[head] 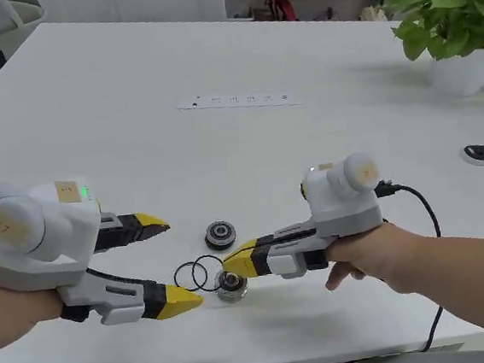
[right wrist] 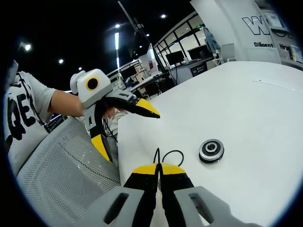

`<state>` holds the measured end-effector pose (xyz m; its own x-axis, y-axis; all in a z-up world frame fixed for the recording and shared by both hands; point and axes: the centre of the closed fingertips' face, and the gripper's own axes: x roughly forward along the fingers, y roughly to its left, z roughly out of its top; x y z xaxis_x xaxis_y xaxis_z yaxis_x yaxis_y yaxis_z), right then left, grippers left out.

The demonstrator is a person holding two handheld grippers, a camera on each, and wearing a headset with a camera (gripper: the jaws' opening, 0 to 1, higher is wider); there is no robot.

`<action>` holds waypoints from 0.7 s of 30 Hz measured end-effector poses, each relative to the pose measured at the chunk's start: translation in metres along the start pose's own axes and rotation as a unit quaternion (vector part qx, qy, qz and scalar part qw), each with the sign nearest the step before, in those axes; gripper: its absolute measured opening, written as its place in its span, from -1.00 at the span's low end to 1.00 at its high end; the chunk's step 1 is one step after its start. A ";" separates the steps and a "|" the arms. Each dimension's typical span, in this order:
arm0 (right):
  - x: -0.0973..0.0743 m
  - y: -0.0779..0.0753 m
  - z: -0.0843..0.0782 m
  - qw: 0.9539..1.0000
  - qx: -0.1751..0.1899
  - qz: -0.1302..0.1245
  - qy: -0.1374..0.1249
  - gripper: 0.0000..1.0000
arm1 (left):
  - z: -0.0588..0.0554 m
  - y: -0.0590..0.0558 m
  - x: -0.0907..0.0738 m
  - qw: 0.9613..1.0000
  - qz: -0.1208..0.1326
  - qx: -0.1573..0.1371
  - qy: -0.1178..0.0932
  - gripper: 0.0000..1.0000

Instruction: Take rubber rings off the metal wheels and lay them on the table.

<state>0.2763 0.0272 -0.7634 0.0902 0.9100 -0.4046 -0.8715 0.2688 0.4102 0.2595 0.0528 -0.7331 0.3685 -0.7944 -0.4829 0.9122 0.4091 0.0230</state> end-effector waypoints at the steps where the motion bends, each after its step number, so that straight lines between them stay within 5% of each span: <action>1: 0.002 0.001 0.001 1.000 -0.001 0.002 0.001 -1.00 | -0.001 0.001 -0.001 1.000 0.001 -0.001 0.000 0.35; 21: 0.034 0.006 -0.008 0.999 -0.018 0.007 0.040 -1.00 | -0.015 0.012 -0.020 0.999 0.025 -0.022 0.001 0.47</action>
<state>0.2707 0.0572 -0.7813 0.0409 0.8852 -0.4635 -0.8894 0.2436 0.3868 0.2603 0.0796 -0.7361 0.4120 -0.7716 -0.4846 0.8840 0.4674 0.0074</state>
